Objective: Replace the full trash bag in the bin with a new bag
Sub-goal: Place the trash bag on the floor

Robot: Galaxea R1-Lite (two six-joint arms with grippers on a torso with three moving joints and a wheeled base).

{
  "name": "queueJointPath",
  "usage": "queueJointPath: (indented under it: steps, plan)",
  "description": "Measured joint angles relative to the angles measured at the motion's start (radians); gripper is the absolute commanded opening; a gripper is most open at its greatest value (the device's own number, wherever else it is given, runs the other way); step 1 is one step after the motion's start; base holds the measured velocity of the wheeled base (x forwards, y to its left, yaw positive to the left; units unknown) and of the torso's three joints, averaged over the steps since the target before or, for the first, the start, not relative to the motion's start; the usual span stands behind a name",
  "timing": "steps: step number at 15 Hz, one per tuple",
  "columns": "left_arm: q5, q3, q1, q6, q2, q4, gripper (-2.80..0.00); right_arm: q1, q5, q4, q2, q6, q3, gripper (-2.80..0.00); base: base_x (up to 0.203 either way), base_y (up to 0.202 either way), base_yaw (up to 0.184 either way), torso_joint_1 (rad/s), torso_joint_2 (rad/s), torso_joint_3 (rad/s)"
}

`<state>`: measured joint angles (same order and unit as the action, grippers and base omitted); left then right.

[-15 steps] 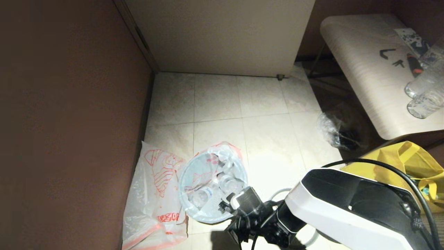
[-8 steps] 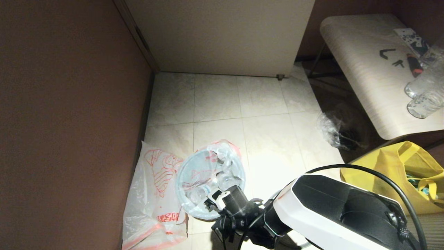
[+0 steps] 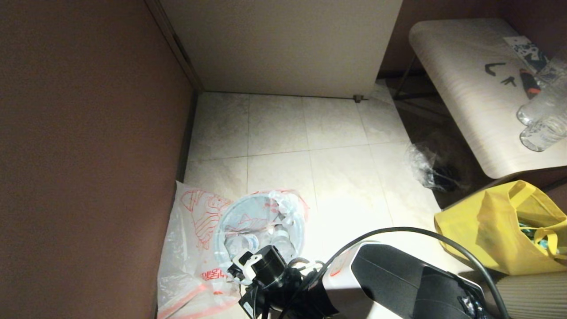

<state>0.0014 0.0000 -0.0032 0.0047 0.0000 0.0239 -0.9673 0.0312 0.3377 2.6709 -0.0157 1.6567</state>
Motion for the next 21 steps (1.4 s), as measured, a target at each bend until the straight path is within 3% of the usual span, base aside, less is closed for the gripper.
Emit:
queueJointPath:
  steps: [7,10,12,16,21]
  plan:
    - [0.000,0.000,0.000,0.000,0.000,0.000,-2.80,-0.065,0.004,0.077,-0.159,0.002,-0.332,-2.80,0.000,0.000,0.000,0.000,0.00,0.000]
    - [0.000,0.000,0.000,0.000,0.000,0.000,-2.80,-0.012,0.004,0.167,-0.311,0.001,-0.412,-2.80,0.000,0.000,0.000,0.000,0.00,0.000]
    - [0.000,0.000,0.000,0.000,0.000,0.000,-2.80,0.081,0.004,0.197,-0.378,-0.015,-0.399,-2.80,0.000,0.000,0.000,0.000,0.00,0.000]
    - [0.000,0.000,0.000,0.000,0.000,0.000,-2.80,0.253,0.002,0.208,-0.371,-0.027,-0.229,-2.80,0.000,0.000,0.000,0.000,0.00,0.000]
    - [0.000,0.000,0.000,0.000,0.000,0.000,-2.80,0.332,0.004,0.209,-0.249,-0.063,-0.052,-2.80,0.000,0.000,0.000,0.000,0.00,0.000]
